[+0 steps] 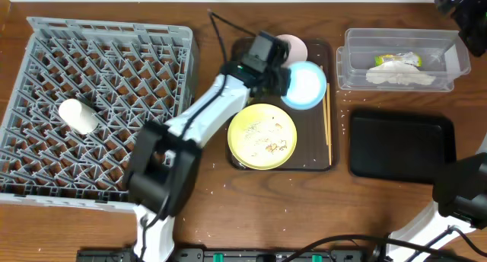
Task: Sort waste into correct bins and load items into the dishwasher
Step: 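Carry the light-blue bowl to the rack's back and release it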
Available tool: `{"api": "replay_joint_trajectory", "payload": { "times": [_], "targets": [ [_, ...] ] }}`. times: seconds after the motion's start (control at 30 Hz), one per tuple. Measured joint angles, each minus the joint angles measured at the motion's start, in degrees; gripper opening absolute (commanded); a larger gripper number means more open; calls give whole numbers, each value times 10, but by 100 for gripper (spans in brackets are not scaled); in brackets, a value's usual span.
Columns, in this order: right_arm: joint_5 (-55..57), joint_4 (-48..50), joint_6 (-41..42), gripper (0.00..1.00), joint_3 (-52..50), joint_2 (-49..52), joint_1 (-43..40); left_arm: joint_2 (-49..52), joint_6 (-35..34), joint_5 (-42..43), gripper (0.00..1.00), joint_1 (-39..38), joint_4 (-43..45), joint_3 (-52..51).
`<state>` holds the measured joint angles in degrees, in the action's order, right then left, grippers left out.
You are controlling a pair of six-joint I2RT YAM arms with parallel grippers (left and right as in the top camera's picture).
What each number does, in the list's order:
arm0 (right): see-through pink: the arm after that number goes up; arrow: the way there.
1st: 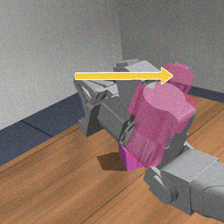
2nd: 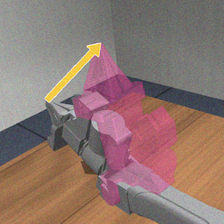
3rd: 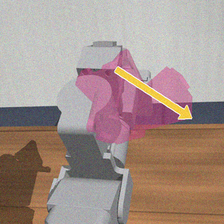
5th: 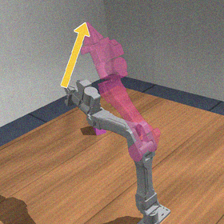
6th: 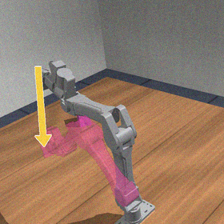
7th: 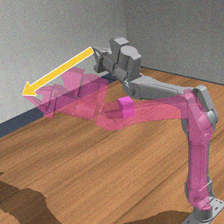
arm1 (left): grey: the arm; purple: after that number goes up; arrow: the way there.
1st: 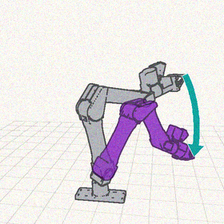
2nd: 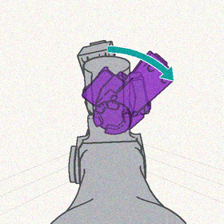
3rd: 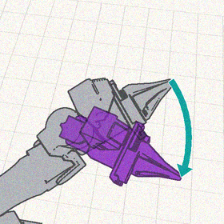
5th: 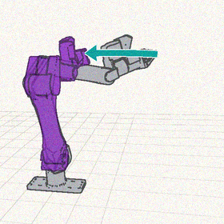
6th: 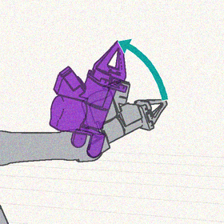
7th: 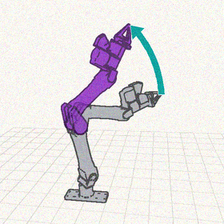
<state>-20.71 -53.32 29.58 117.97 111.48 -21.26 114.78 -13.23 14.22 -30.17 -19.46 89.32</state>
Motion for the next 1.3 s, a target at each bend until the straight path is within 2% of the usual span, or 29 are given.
{"api": "replay_joint_trajectory", "payload": {
  "times": [0.1,0.27,0.53,0.6,0.73,0.93,1.07,1.3],
  "targets": [
    [0,0,0,99,0,0,0,-55,4,-32,8,18,0,0],
    [0,0,0,99,0,0,0,-121,66,-132,8,81,-23,0],
    [0,0,0,99,0,0,0,-138,261,-355,8,204,-60,0],
    [0,0,0,99,0,0,0,-138,308,-385,8,235,-60,0],
    [0,0,0,99,0,0,0,-137,378,-426,8,300,-44,0],
    [0,0,0,99,0,0,0,-134,426,-462,8,387,-36,0],
    [0,0,0,99,0,0,0,-123,473,-490,8,420,-14,0],
    [0,0,0,99,0,0,0,-68,595,-524,8,457,77,0]
  ]
}}
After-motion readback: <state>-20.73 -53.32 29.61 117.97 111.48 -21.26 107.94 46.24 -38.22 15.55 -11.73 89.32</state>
